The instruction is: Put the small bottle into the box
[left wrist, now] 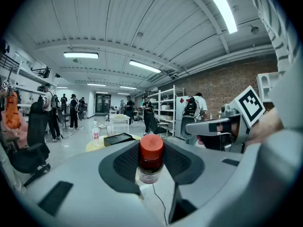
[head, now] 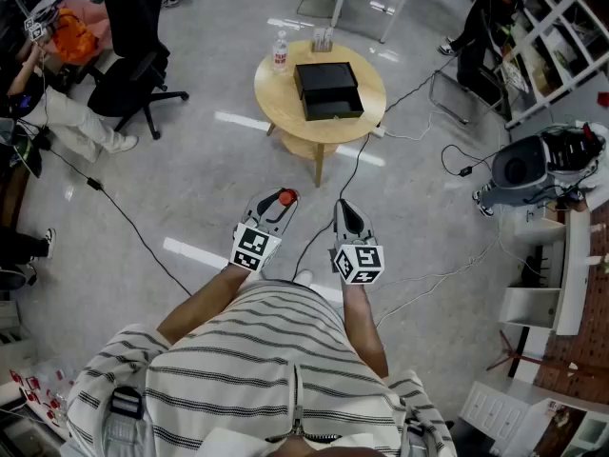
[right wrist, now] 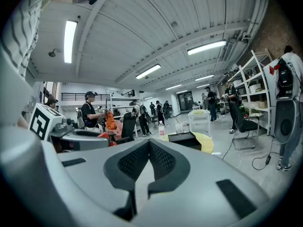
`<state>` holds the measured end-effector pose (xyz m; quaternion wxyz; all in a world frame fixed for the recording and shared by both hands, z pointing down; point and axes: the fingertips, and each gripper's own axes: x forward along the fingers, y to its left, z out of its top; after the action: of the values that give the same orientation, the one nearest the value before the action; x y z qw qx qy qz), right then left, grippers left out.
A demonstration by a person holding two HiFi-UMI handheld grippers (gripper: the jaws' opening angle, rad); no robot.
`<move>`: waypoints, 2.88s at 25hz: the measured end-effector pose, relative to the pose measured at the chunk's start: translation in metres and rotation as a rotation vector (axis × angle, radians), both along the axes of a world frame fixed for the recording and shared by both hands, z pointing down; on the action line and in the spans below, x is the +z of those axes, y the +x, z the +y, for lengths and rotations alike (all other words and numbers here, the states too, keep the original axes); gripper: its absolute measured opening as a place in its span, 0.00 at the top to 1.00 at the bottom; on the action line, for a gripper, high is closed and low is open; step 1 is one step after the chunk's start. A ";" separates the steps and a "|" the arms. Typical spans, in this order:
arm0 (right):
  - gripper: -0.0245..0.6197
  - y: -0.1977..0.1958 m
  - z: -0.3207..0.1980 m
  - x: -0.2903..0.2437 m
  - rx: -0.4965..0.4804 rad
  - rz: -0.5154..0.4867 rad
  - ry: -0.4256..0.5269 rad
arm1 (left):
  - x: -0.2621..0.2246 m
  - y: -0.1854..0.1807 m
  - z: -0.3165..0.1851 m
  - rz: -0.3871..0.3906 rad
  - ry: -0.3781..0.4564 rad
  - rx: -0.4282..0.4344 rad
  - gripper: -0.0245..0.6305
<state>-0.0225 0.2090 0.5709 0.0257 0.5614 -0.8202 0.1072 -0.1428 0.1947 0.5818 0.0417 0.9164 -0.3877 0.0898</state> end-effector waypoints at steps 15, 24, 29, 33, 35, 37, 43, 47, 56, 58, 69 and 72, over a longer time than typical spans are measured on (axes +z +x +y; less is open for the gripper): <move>0.93 0.010 -0.009 -0.005 -0.040 -0.052 -0.001 | -0.003 0.014 -0.006 0.038 -0.061 -0.051 0.72; 0.93 0.026 -0.014 -0.017 -0.056 -0.084 0.029 | -0.015 0.037 -0.007 0.007 -0.039 -0.051 0.72; 0.93 0.042 -0.017 -0.025 -0.076 -0.077 0.066 | -0.020 0.050 -0.009 0.005 -0.033 -0.076 0.72; 0.93 0.052 -0.022 -0.026 -0.095 -0.058 0.081 | -0.020 0.063 -0.010 0.005 -0.024 -0.088 0.72; 0.93 0.057 -0.023 -0.027 -0.107 -0.052 0.088 | -0.019 0.072 -0.009 0.002 -0.022 -0.086 0.72; 0.93 0.061 -0.022 -0.028 -0.118 -0.062 0.092 | -0.017 0.080 -0.007 0.001 -0.020 -0.084 0.72; 0.93 0.073 -0.021 -0.024 -0.124 -0.071 0.085 | -0.008 0.092 -0.006 0.000 -0.021 -0.093 0.72; 0.93 0.079 -0.029 -0.024 -0.121 -0.067 0.090 | -0.007 0.097 -0.014 0.002 -0.025 -0.097 0.72; 0.93 0.078 -0.065 -0.015 -0.146 -0.026 0.080 | -0.002 0.110 -0.051 -0.014 -0.025 -0.082 0.72; 0.93 0.079 -0.079 -0.016 -0.148 -0.021 0.077 | 0.002 0.110 -0.062 -0.014 -0.037 -0.082 0.72; 0.93 0.081 -0.189 -0.013 -0.135 -0.006 0.073 | 0.001 0.102 -0.167 -0.018 -0.028 -0.082 0.72; 0.93 0.077 -0.224 -0.018 -0.136 0.004 0.080 | -0.005 0.098 -0.201 -0.020 -0.022 -0.079 0.72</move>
<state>0.0548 -0.0146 0.5530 0.0121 0.5051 -0.8600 0.0716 -0.0446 -0.0065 0.5772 0.0514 0.8990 -0.4229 0.1015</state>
